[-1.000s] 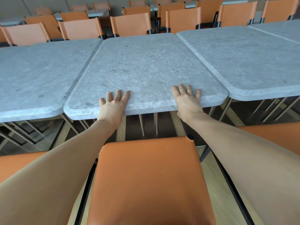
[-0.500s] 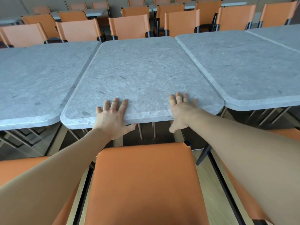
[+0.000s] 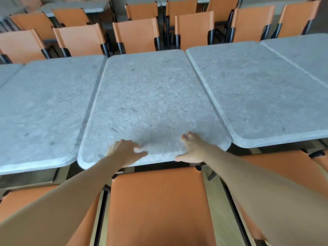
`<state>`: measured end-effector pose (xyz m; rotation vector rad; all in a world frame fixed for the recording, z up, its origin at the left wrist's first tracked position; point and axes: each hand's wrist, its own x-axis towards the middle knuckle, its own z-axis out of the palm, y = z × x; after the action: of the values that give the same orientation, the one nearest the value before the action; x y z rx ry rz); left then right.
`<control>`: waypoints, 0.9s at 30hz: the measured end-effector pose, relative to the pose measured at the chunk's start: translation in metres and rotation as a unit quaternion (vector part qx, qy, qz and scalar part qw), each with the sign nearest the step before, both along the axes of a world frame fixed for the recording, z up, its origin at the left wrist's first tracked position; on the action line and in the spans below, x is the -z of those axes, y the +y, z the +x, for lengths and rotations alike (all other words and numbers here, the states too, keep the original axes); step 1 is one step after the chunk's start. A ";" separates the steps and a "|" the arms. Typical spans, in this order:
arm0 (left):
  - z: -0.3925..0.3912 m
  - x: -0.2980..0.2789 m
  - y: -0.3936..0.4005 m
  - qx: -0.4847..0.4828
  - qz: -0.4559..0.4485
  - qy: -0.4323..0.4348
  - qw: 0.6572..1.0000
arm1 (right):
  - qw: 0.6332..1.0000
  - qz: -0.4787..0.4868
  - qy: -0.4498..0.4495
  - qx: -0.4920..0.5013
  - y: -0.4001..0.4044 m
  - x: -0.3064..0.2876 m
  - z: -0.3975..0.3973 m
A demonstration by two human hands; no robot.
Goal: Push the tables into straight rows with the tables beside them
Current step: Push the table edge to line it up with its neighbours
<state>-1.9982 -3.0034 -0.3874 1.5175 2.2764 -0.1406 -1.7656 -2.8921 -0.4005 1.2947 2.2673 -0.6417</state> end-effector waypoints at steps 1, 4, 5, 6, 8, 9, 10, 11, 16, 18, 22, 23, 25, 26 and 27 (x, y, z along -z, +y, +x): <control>0.004 -0.012 0.002 -0.025 0.030 -0.072 0.997 | 1.000 -0.020 -0.009 0.005 0.007 -0.016 0.002; 0.023 -0.061 0.008 -0.060 0.160 -0.219 0.961 | 0.988 -0.028 0.127 0.086 0.020 -0.067 0.000; 0.032 -0.079 0.009 -0.067 0.199 -0.257 0.943 | 0.971 -0.021 0.203 0.121 0.017 -0.086 0.000; 0.040 -0.100 0.006 -0.075 0.236 -0.292 0.924 | 0.949 -0.013 0.280 0.146 0.009 -0.107 0.000; 0.057 -0.134 -0.008 -0.095 0.299 -0.345 0.885 | 0.885 -0.027 0.419 0.200 -0.015 -0.142 0.005; 0.065 -0.151 -0.020 -0.101 0.329 -0.364 0.865 | 0.854 -0.037 0.470 0.221 -0.033 -0.161 0.011; 0.074 -0.167 -0.035 -0.106 0.351 -0.382 0.848 | 0.829 -0.045 0.505 0.236 -0.053 -0.179 0.019; 0.084 -0.183 -0.053 -0.110 0.365 -0.397 0.835 | 0.809 -0.052 0.531 0.248 -0.075 -0.197 0.029; 0.133 -0.238 -0.156 -0.091 0.367 -0.453 0.807 | 0.759 -0.051 0.587 0.277 -0.189 -0.261 0.085; 0.149 -0.257 -0.195 -0.079 0.362 -0.467 0.803 | 0.745 -0.048 0.604 0.279 -0.229 -0.282 0.107; 0.180 -0.290 -0.249 -0.072 0.392 -0.485 0.779 | 0.726 -0.024 0.630 0.274 -0.286 -0.322 0.141; 0.189 -0.301 -0.259 -0.065 0.398 -0.487 0.775 | 0.721 -0.019 0.637 0.271 -0.299 -0.332 0.149; 0.208 -0.321 -0.273 -0.048 0.403 -0.489 0.772 | 0.718 -0.011 0.645 0.262 -0.323 -0.351 0.168; 0.218 -0.330 -0.277 -0.038 0.403 -0.486 0.775 | 0.719 -0.007 0.646 0.257 -0.333 -0.359 0.179; 0.231 -0.340 -0.280 -0.026 0.401 -0.482 0.779 | 0.719 -0.001 0.646 0.255 -0.343 -0.366 0.192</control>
<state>-1.7675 -3.2836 -0.0478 1.3224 1.4944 1.4477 -1.5736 -3.2349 -0.0348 1.7684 2.7463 -2.3554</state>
